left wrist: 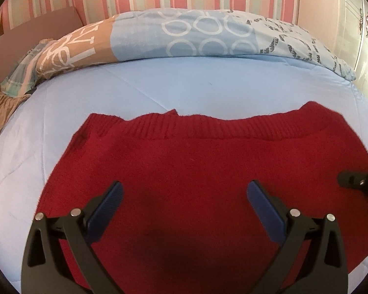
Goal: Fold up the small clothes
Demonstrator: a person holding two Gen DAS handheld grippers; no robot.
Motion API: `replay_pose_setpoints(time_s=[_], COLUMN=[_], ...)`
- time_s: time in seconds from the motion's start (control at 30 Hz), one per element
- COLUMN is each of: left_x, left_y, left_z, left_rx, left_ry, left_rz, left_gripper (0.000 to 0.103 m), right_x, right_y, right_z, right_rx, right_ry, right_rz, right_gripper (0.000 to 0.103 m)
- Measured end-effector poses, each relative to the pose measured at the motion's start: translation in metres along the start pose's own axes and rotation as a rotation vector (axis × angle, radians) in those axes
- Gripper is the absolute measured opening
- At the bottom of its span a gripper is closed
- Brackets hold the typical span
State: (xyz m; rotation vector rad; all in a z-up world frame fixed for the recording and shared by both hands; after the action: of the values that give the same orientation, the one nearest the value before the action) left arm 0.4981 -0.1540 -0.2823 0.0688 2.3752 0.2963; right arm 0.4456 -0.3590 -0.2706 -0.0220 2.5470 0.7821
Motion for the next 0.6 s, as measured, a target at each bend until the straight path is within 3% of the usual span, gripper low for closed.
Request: replay_pose_setpoints(time_s=[0.3,0.6], left_x=[-0.015,-0.031], left_y=[0.031,0.110], left_z=[-0.009,-0.017], left_rx=[-0.014,-0.051], left_ry=[-0.021,-0.063], left_rz=[-0.019,-0.070], left_gripper=[0.102,0.102], right_x=[-0.026,-0.051], right_y=[0.058,0.147], right_z=[-0.022,-0.008], right_rx=[0.066,0.187], right_ry=[-0.016,0.022], right_rz=[-0.092,-0.237], right_gripper=[0.029,0.028])
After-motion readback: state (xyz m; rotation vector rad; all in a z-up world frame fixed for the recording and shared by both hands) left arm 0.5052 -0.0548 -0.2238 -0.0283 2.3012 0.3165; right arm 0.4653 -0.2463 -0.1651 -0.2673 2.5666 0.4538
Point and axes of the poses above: each gripper's, at about its wrist camera, not at the fingertips, and z roughly the way its jaws point, y to its left, x to its underside, the point moved 9 cm from there along z, roughly the way its jaws point, and after that the axes turned 15 degrees about -x, right-handed, at the moved point
